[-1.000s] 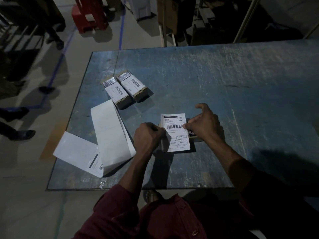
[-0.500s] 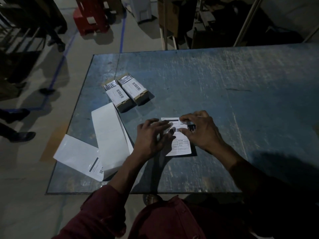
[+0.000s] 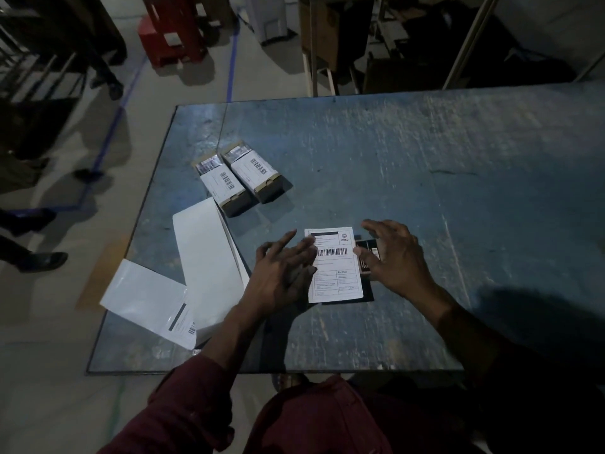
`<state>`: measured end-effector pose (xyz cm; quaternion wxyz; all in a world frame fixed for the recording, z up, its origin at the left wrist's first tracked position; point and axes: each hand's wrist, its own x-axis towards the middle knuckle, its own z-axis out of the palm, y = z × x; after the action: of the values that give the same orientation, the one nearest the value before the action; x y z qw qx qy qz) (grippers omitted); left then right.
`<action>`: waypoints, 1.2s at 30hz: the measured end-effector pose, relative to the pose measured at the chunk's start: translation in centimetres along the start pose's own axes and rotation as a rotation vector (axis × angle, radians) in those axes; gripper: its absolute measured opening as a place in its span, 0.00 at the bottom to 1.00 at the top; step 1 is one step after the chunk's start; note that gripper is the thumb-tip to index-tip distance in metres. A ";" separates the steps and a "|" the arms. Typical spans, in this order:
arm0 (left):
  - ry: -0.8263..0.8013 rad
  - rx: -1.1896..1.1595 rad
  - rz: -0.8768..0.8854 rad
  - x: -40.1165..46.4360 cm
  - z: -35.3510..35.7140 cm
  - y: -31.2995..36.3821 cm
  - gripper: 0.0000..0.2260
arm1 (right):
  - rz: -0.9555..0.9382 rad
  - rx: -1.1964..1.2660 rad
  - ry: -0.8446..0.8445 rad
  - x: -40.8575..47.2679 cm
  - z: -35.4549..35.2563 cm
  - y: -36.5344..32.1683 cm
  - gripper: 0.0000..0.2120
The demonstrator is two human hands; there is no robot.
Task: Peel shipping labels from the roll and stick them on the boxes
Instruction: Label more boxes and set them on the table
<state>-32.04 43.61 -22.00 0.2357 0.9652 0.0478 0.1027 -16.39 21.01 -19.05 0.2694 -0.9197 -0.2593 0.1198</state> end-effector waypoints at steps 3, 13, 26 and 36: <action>0.114 -0.337 -0.443 0.6 -1.1 1.7 0.25 | 0.042 0.089 -0.041 0.2 -0.6 0.5 0.32; 0.101 -0.669 -0.710 2.9 -2.0 3.9 0.22 | 0.069 0.220 -0.036 1.8 -3.0 -0.1 0.21; 0.102 -0.576 -0.505 3.5 -2.6 3.8 0.28 | -0.230 0.114 -0.019 2.0 -2.2 2.0 0.33; 0.211 -0.605 -0.359 5.3 -5.9 4.5 0.29 | -0.277 0.138 -0.319 5.0 -8.4 -1.8 0.36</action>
<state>-27.98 43.03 -13.82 0.5185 0.8122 0.2081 0.1680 -9.94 21.38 -11.50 0.3012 -0.8242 -0.4135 0.2429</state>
